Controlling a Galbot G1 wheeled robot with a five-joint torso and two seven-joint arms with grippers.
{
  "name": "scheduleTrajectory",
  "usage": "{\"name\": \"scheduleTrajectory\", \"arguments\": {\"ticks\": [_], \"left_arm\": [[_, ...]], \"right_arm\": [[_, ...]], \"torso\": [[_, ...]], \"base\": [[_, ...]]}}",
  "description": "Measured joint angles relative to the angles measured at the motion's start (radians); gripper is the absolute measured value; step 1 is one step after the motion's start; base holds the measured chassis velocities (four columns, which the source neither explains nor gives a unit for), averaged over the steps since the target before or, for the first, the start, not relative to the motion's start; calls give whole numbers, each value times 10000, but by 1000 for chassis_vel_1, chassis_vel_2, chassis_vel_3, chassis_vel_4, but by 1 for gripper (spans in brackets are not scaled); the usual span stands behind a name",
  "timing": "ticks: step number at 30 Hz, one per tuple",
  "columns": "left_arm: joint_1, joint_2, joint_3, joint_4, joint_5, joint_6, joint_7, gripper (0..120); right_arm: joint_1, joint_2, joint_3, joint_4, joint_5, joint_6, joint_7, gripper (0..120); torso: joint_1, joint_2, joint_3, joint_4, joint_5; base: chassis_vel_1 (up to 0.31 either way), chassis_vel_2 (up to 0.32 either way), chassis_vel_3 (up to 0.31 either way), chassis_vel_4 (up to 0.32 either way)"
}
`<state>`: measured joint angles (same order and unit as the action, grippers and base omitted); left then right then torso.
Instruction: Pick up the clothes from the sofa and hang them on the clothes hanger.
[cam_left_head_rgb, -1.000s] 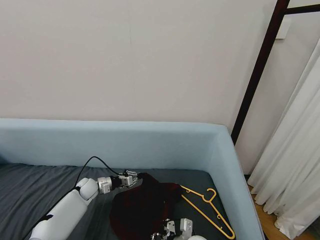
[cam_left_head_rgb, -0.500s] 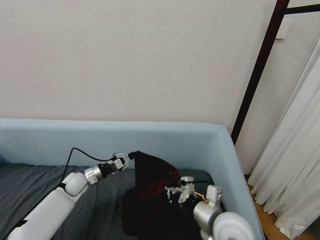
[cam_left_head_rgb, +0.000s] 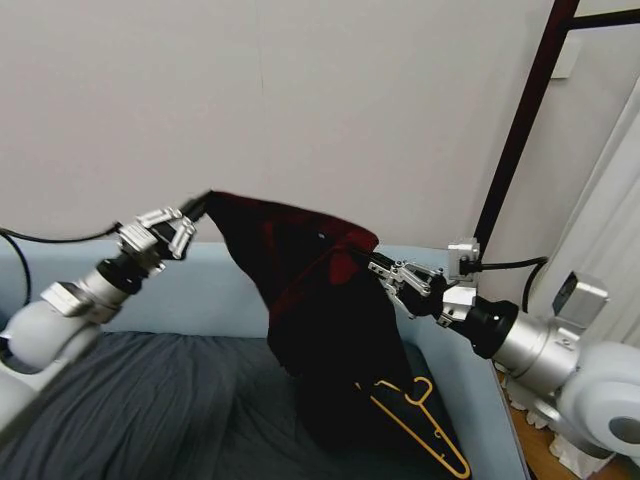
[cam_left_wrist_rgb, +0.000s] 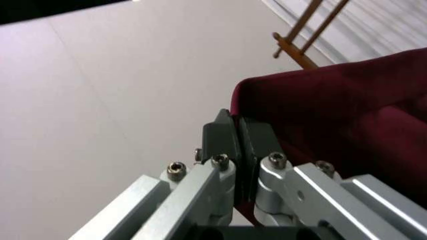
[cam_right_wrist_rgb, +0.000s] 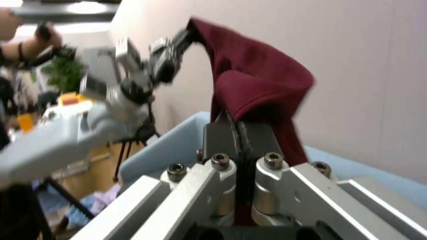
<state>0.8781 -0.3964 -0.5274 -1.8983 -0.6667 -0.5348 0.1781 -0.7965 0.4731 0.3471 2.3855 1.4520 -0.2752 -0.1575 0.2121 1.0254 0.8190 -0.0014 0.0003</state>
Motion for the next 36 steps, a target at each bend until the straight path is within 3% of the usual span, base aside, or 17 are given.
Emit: {"name": "scheduleTrajectory", "arguments": {"ticks": [7, 13, 20, 24, 25, 28, 30, 33, 34, 35, 36], "left_arm": [[764, 1090, -1990, -427, -1175, 203, -5, 0], [667, 1885, -2592, -474, -1773, 338, 0, 0], [840, 1758, -2675, -557, -1476, 370, -31, 0], [1582, 740, -1572, -782, 686, 536, -245, 0], [1582, 740, -1572, -782, 686, 536, -245, 0], [3054, -69, -1069, -813, 2540, 723, -247, 0], [3354, -250, -965, -821, 2823, 803, -232, 0], [4376, -1355, 92, -538, 4081, 1284, -136, 0], [4482, -1907, 583, -283, 4315, 1642, -139, 0], [4482, -1907, 583, -283, 4315, 1642, -139, 0], [4548, -2352, 843, -122, 4341, 2061, -212, 0]], "right_arm": [[1484, -1930, 160, -107, 636, -483, -613, 0], [3237, -3029, 175, -302, 1630, -1096, -567, 0], [3622, -3377, 576, -248, 2001, -1209, -588, 0], [2660, -2748, 227, 147, 844, -2036, 52, 0], [2660, -2748, 227, 147, 844, -2036, 52, 0], [1254, -1681, -212, 186, -689, -3299, 956, 0], [856, -1444, -275, 124, -1066, -3504, 1026, 0], [-1599, -49, -762, -1271, -3899, -3885, 562, 0], [-2005, 569, -1137, -2143, -4729, -3801, 302, 0], [-2005, 569, -1137, -2143, -4729, -3801, 302, 0], [-2060, 1150, -1624, -2915, -5305, -3634, 257, 0]], "torso": [[0, 1, 0, 1, -5], [0, 1, -1, -2, -2], [-1, 2, -2, -2, -3], [0, 0, 1, -4, -8], [0, 0, 1, -4, -8], [3, -1, 3, 1, -6], [2, -1, 3, 2, -1], [1, 0, 2, 0, 0], [1, 0, 1, -5, -3], [1, 0, 1, -5, -3], [2, -1, 2, -6, -4]], "base": [[0, 0, 0, 0], [0, 0, 0, 0], [0, 0, 0, 0], [0, 0, 0, 0], [0, 0, 0, 0], [0, 0, 0, 0], [0, 0, 0, 0], [0, 0, 0, 0], [0, 0, 0, 0], [0, 0, 0, 0], [0, 0, 0, 0]]}}
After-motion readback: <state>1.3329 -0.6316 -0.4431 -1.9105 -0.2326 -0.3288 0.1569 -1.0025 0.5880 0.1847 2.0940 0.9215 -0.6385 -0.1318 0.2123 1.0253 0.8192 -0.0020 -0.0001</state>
